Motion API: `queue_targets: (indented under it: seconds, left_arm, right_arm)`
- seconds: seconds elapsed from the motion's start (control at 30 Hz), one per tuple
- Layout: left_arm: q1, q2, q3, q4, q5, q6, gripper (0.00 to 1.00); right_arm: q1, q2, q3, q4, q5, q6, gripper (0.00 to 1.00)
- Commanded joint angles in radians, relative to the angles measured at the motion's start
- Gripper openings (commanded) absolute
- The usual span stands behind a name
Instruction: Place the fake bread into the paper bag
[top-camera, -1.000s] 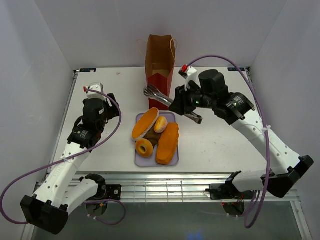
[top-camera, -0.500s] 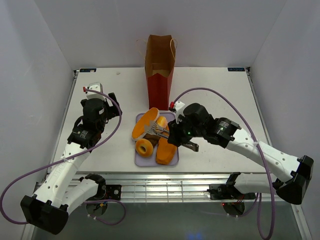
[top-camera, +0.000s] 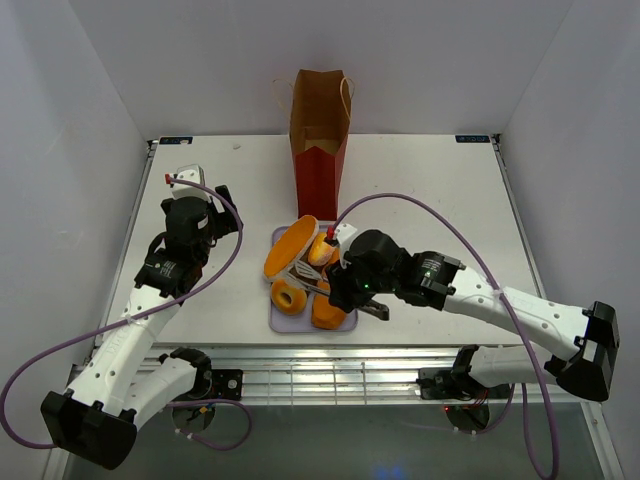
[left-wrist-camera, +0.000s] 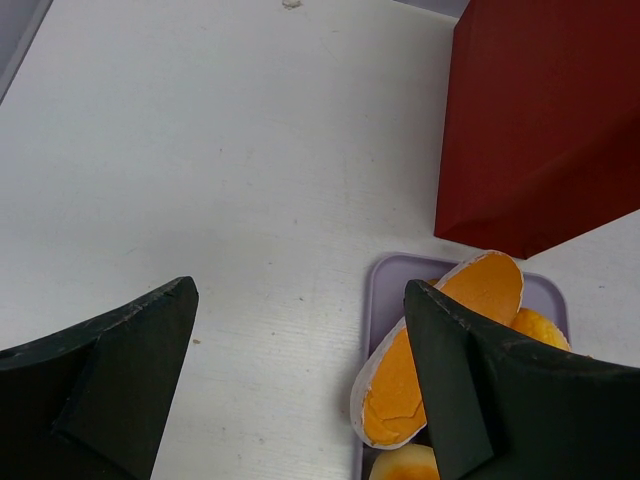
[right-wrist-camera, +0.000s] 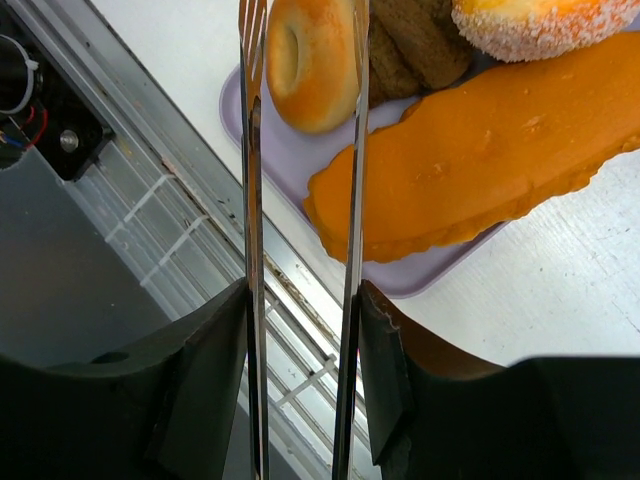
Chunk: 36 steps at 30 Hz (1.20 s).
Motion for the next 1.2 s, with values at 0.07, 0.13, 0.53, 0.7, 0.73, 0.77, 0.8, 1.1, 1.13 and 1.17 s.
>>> queue_targets:
  seconds: [0.07,0.13,0.53,0.7,0.73,0.77,0.8,1.1,1.13,1.17]
  left_arm:
    - [-0.005,-0.016,0.002,0.009,-0.004,-0.003,0.95]
    - [-0.005,-0.016,0.002,0.009,-0.005,-0.003,0.95]
    - [-0.005,-0.014,0.002,0.007,0.004,-0.003,0.98]
    - [-0.005,-0.016,0.003,0.007,0.008,-0.003,0.98]
    - [-0.005,-0.016,0.003,0.007,0.008,-0.005,0.98]
    - [-0.005,-0.016,0.003,0.007,0.008,-0.003,0.98]
    - [-0.005,-0.016,0.005,0.007,0.010,-0.003,0.98]
    - [-0.005,-0.023,0.005,0.007,0.016,-0.003,0.98]
    - [-0.005,-0.025,0.005,0.007,0.018,-0.003,0.98]
    - [-0.005,-0.023,0.005,0.007,0.018,-0.003,0.98]
  right_arm:
    - [0.020,0.005,-0.028,0.041,0.026,0.026,0.51]
    - [0.021,0.006,-0.041,0.043,0.029,0.031,0.51]
    - [0.037,0.048,-0.071,0.081,0.000,0.043,0.54]
    - [0.043,0.069,-0.068,0.087,0.003,0.044,0.54]
    - [0.043,0.072,-0.068,0.089,0.009,0.044,0.54]
    - [0.043,0.074,-0.067,0.090,0.009,0.046,0.54]
    - [0.043,0.079,-0.065,0.092,0.009,0.044,0.54]
    - [0.057,0.109,-0.031,0.067,0.067,0.060,0.54]
    - [0.058,0.112,-0.028,0.067,0.067,0.060,0.54]
    - [0.060,0.114,-0.027,0.067,0.070,0.060,0.54]
